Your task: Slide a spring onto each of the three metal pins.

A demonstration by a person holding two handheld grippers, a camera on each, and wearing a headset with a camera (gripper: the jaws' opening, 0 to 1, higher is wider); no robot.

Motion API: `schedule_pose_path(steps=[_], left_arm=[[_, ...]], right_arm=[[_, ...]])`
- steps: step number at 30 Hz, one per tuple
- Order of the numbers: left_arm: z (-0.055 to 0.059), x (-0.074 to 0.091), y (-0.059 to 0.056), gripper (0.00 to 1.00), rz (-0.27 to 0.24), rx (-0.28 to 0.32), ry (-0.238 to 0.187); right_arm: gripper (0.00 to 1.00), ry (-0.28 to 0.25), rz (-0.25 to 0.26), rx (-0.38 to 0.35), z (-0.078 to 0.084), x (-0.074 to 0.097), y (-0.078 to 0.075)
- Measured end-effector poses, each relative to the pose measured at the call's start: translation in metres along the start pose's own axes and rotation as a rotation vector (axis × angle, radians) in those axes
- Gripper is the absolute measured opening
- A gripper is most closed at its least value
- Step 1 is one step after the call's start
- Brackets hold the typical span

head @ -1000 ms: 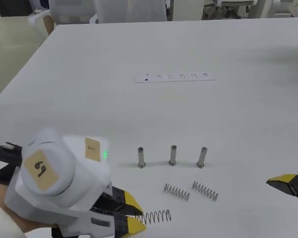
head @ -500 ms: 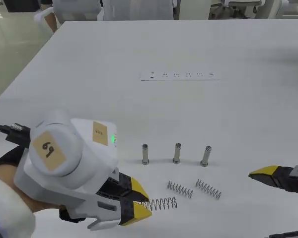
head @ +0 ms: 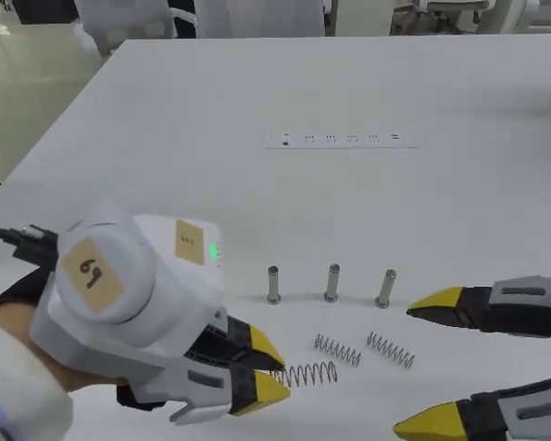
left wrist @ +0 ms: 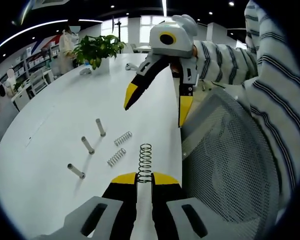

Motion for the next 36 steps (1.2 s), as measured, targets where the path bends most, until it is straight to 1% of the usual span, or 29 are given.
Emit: schedule_pose_path(steps=[2, 5, 8, 11, 15, 18, 20, 21, 23, 29, 31, 33, 36], left_arm=[[-0.001, -0.001, -0.001, 0.02, 0.004, 0.002, 0.001], [-0.001, -0.001, -0.001, 0.02, 0.003, -0.003, 0.001], [-0.004, -0.001, 0.000, 0.02, 0.002, 0.000, -0.012], [-0.006, 0.000, -0.001, 0.02, 0.001, 0.004, -0.025], [-0.007, -0.001, -0.001, 0.02, 0.001, 0.003, -0.030], [-0.003, -0.003, -0.001, 0.02, 0.002, -0.001, -0.015], [-0.003, -0.003, -0.001, 0.02, 0.004, 0.000, -0.016], [-0.003, -0.003, -0.001, 0.02, 0.004, 0.000, -0.018], [-0.004, -0.004, -0.002, 0.02, 0.005, 0.002, -0.022], [-0.005, -0.005, -0.003, 0.02, 0.004, 0.007, -0.027], [-0.006, -0.005, -0.004, 0.02, 0.003, 0.003, -0.026], [-0.006, -0.005, -0.004, 0.02, 0.003, 0.001, -0.025], [-0.003, -0.004, -0.004, 0.02, 0.002, 0.000, -0.020]], right_arm=[[0.52, 0.000, -0.020, 0.014, -0.001, -0.002, 0.000], [0.48, -0.015, -0.053, 0.030, -0.005, -0.006, 0.000], [0.45, -0.024, -0.079, 0.042, -0.008, -0.008, 0.001], [0.39, -0.026, -0.120, 0.062, -0.011, -0.012, 0.005], [0.38, -0.031, -0.149, 0.056, -0.014, -0.019, 0.007], [0.34, -0.050, -0.173, 0.043, -0.017, -0.026, 0.009], [0.32, -0.058, -0.186, 0.037, -0.018, -0.029, 0.010], [0.32, -0.057, -0.189, 0.034, -0.019, -0.031, 0.009], [0.29, -0.040, -0.196, 0.031, -0.017, -0.034, 0.010], [0.26, -0.032, -0.211, 0.038, -0.018, -0.042, 0.013], [0.25, -0.020, -0.213, 0.055, -0.016, -0.043, 0.013], [0.22, -0.017, -0.215, 0.053, -0.015, -0.044, 0.013], [0.12, -0.016, -0.212, 0.054, -0.014, -0.045, 0.012]])
Point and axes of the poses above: the centre of the closed fingertips' face, and the gripper's own axes: x roughly backward along the fingers, y roughly to its left, z roughly out of its underside, the point moved 3 cm from there along x, roughly backward along the fingers, and after that the axes turned 2 degrees about y, right-handed, at the moved point
